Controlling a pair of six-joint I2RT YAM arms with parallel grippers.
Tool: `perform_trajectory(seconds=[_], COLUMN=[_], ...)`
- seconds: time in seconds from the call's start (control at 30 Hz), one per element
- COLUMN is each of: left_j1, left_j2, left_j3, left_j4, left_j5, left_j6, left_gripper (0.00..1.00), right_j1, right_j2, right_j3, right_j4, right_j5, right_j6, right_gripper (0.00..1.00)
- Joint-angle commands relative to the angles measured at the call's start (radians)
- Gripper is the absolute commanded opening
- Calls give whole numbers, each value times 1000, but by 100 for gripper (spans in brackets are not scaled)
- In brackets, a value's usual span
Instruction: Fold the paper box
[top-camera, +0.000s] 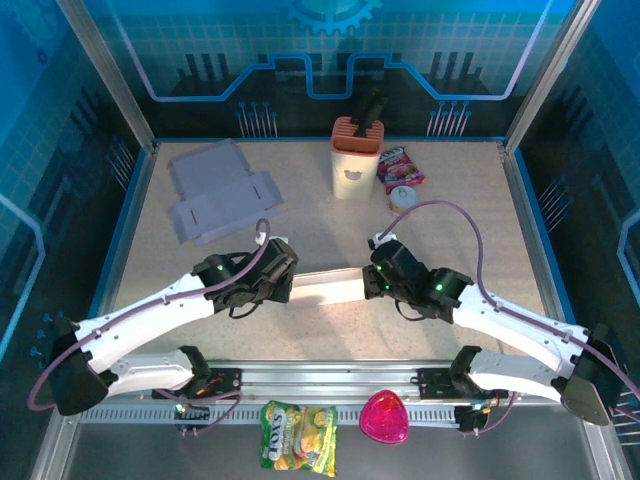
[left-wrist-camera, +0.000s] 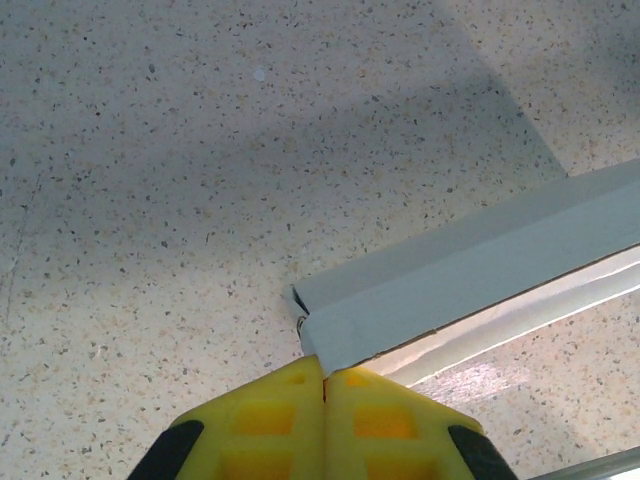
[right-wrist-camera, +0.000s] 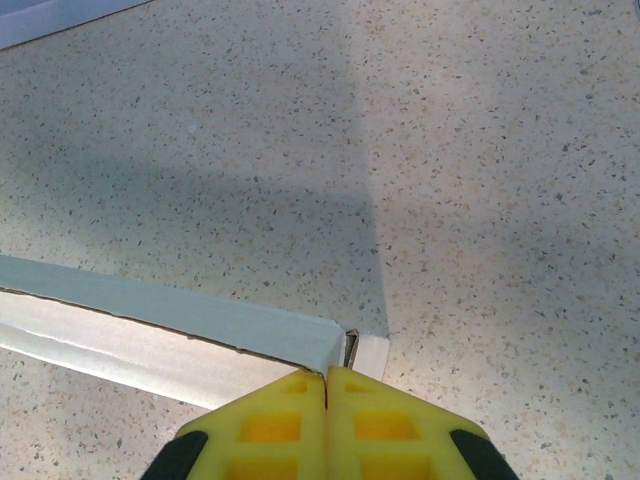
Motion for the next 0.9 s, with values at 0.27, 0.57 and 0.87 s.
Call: perform_trajectory(seconds=[0.27,0.57,0.87], left_j1=[-1,23,36], left_j2=[29,28,38], left_j3=[56,71,81], left_j4=[-21,-31,-22], left_j5=[73,100,114], left_j6=[-68,-92,-109], left_gripper=[0,0,0], right_j1=[24,24,18], right_j2=[-4,0,20], right_j3=[11,21,45], right_j4=[-43,-53,-67], right_j5=[-5,-9,-38], right_j6=[3,-6,-11], right_gripper=[0,0,0])
